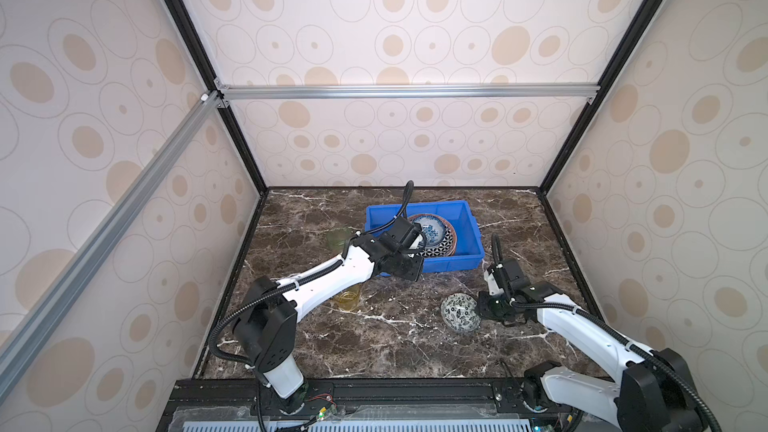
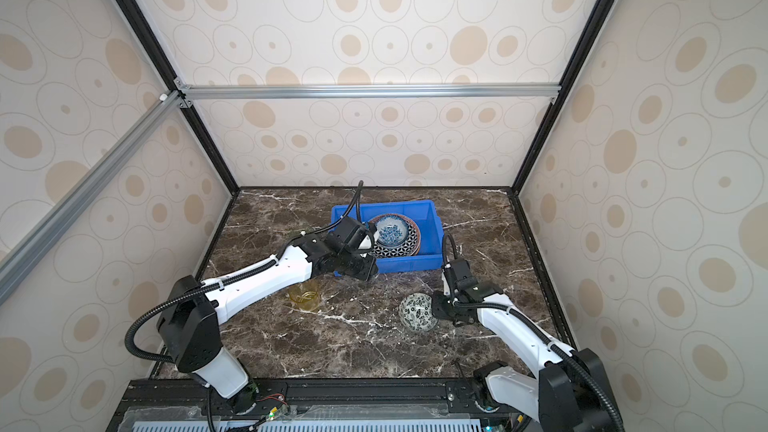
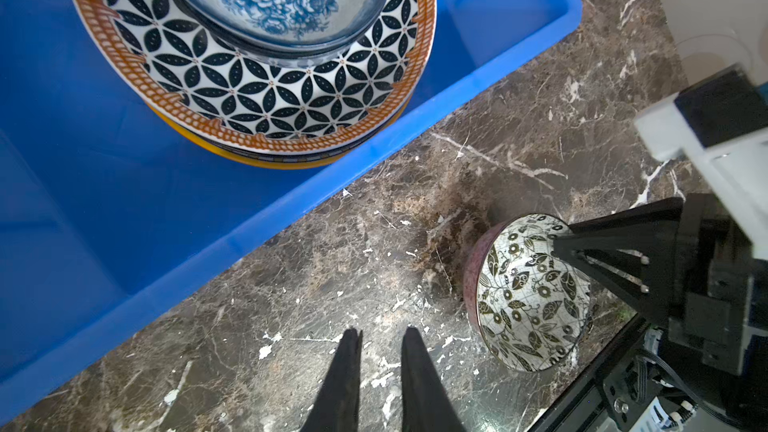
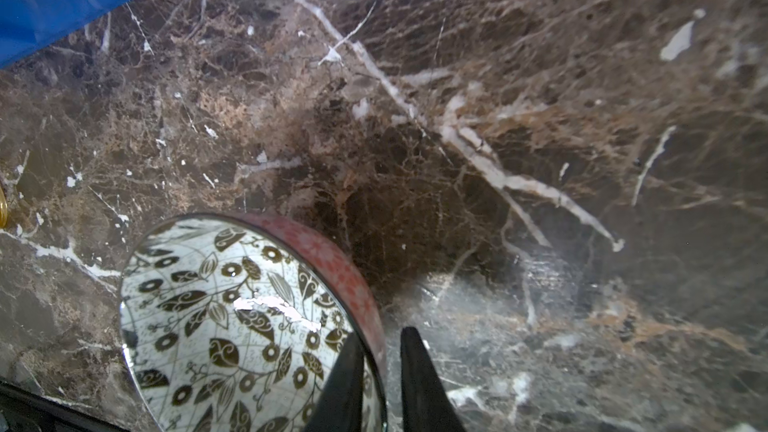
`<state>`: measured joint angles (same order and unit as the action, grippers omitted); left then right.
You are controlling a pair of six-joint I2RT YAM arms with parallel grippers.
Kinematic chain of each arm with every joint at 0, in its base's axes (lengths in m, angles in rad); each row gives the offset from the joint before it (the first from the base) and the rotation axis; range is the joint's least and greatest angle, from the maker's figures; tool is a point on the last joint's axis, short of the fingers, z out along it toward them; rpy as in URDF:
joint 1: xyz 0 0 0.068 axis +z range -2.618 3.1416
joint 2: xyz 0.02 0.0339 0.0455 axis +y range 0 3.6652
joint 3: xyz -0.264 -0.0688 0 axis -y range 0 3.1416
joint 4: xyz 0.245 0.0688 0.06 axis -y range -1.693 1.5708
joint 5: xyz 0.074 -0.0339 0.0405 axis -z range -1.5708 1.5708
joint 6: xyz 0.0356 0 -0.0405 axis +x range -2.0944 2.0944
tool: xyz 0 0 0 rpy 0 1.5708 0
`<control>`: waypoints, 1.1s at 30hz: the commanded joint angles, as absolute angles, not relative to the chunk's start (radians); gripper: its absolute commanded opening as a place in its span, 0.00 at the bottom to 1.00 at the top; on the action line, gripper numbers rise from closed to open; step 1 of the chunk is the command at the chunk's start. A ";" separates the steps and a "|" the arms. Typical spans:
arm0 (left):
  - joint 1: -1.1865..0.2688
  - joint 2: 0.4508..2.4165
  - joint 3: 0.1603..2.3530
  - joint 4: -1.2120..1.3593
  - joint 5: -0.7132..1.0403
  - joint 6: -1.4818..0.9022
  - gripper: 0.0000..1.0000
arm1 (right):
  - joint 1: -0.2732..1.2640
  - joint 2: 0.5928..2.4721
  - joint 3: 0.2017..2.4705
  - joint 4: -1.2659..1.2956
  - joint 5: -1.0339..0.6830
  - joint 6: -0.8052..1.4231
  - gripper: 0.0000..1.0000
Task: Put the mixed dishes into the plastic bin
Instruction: 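Hold the leaf bowl with the right gripper while the left gripper approaches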
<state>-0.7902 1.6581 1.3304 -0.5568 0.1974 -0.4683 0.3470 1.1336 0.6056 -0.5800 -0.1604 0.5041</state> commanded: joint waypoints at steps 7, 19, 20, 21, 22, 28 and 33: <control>-0.798 1.621 1.321 -0.549 0.192 -0.465 0.19 | 0.351 1.145 0.607 -0.589 -0.150 0.502 0.18; -0.798 1.602 1.304 -0.542 0.184 -0.465 0.19 | 0.354 1.133 0.604 -0.609 -0.149 0.498 0.12; -0.798 1.600 1.302 -0.543 0.181 -0.465 0.19 | 0.355 1.131 0.603 -0.611 -0.146 0.498 0.11; -0.798 1.596 1.300 -0.543 0.178 -0.465 0.19 | 0.357 1.128 0.603 -0.612 -0.146 0.499 0.11; -0.798 1.594 1.298 -0.544 0.175 -0.464 0.19 | 0.356 1.127 0.601 -0.614 -0.146 0.498 0.10; -0.798 1.591 1.295 -0.546 0.169 -0.466 0.19 | 0.359 1.124 0.605 -0.615 -0.149 0.498 0.07; -0.798 1.589 1.296 -0.548 0.167 -0.466 0.19 | 0.363 1.124 0.607 -0.617 -0.149 0.497 0.03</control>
